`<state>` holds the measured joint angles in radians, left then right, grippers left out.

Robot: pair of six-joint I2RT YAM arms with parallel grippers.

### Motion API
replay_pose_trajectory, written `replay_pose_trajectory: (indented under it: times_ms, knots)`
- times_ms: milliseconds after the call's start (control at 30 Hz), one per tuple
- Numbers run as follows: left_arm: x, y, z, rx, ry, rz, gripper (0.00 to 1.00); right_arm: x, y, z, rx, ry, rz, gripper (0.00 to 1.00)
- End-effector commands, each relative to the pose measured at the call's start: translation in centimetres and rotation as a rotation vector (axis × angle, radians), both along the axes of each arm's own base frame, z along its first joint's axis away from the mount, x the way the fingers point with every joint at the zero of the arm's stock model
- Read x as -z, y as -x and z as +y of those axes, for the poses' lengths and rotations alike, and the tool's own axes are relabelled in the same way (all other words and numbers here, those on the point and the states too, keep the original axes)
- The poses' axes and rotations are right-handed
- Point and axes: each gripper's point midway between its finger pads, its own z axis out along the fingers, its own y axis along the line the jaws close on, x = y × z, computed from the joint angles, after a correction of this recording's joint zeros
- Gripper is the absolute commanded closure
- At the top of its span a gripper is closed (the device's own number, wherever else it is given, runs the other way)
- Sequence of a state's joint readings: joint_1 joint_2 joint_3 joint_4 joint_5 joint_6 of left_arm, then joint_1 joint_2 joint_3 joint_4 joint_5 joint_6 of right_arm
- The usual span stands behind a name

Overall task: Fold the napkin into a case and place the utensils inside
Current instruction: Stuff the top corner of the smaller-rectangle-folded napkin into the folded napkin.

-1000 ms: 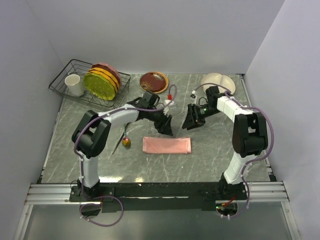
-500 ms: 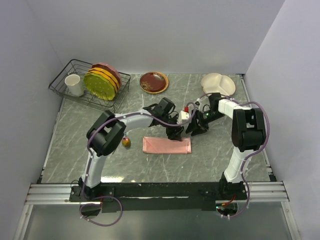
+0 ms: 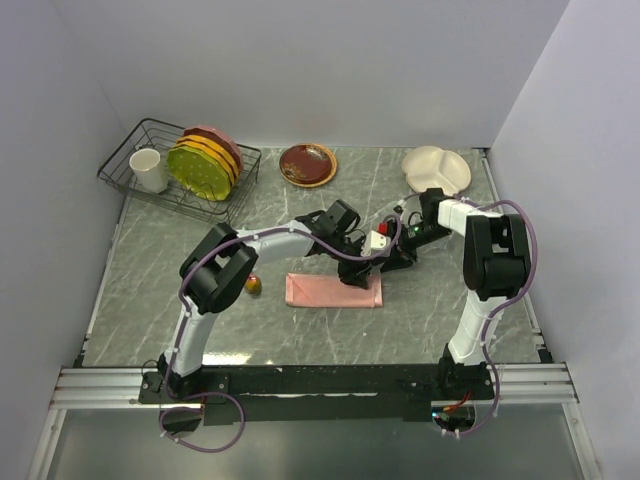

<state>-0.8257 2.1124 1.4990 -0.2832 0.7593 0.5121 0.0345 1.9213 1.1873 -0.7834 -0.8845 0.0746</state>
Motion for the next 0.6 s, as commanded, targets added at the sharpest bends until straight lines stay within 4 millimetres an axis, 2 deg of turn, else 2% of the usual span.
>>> replay_pose_trajectory:
  times_ms: [0,233,300,333,567]
  knots:
    - [-0.6,0.8,-1.2,0.065,0.033,0.0,0.47,0.2,0.2,0.1,0.021,-0.026,0.045,0.51]
    - [0.3,0.5,-1.4,0.046,0.017,-0.02,0.48,0.0,0.5,0.0,0.02,-0.037,0.075,0.52]
    - [0.2,0.1,-1.4,0.023,0.012,-0.031,0.45,0.0,0.5,-0.1,0.012,-0.031,0.067,0.53]
    - [0.3,0.0,-1.5,0.017,0.018,-0.042,0.4,-0.1,0.4,-0.2,0.013,-0.03,0.064,0.53]
    - [-0.7,-0.3,-1.5,0.004,0.039,-0.066,0.37,0.2,-0.2,-0.5,0.035,-0.012,0.044,0.52]
